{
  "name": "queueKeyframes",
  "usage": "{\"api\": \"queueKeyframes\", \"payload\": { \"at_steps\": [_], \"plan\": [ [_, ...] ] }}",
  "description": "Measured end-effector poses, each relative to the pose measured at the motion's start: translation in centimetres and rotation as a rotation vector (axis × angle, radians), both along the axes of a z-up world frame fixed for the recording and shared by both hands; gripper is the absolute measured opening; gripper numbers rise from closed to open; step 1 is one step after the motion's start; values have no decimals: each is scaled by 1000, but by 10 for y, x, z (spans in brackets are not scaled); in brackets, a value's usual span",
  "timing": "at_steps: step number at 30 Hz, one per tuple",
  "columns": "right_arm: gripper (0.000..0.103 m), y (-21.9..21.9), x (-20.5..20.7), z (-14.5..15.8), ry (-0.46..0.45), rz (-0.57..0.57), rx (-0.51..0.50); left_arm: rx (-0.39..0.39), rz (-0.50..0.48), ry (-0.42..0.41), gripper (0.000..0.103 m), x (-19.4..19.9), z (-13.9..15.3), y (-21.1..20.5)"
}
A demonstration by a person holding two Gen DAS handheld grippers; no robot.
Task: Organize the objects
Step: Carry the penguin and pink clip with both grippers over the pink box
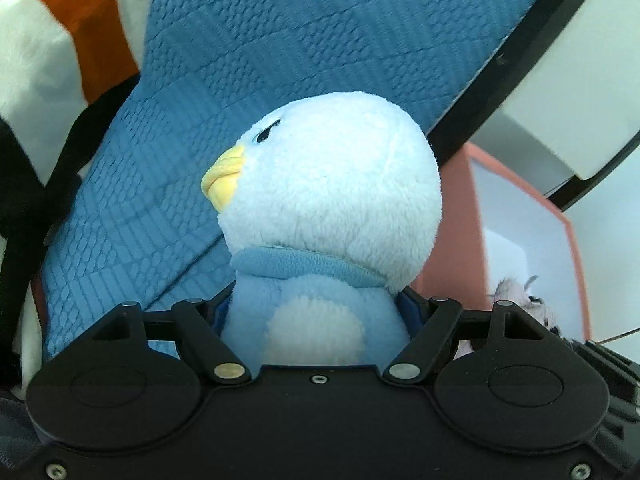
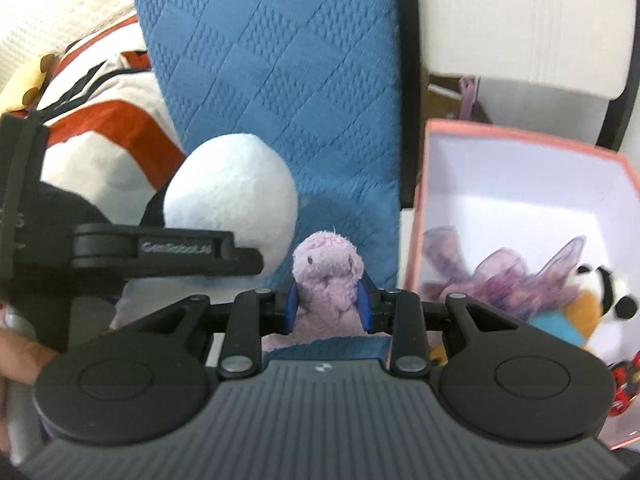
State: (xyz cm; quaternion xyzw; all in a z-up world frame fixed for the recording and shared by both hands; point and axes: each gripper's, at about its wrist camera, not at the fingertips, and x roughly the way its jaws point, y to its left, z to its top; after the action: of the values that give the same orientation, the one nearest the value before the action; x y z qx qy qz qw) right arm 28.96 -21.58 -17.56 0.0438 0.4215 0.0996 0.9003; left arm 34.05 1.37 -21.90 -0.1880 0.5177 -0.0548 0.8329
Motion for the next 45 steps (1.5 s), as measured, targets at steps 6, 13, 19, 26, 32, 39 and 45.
{"api": "queueKeyframes", "payload": {
  "at_steps": [6, 13, 19, 26, 32, 39, 45],
  "plan": [
    [33, -22, 3, 38, -63, -18, -2, -47, -23, -41, 74, 6, 43, -15],
    [33, -49, 6, 74, -129, -46, 10, -67, -79, -107, 74, 16, 96, -44],
    [33, -78, 2, 87, -177, -89, 15, -64, -122, -145, 74, 25, 124, -78],
    [33, -127, -7, 75, -176, -168, 19, -56, -200, -170, 74, 35, 126, -131],
    [33, -170, -14, 40, -136, -243, 19, -68, -250, -142, 75, 38, 107, -173],
    [33, -207, -19, -9, -66, -304, 28, -51, -287, -67, 75, 50, 74, -211],
    [34, -223, -21, -40, -24, -330, 57, -19, -315, -11, 75, 54, 52, -231]
  ]
}}
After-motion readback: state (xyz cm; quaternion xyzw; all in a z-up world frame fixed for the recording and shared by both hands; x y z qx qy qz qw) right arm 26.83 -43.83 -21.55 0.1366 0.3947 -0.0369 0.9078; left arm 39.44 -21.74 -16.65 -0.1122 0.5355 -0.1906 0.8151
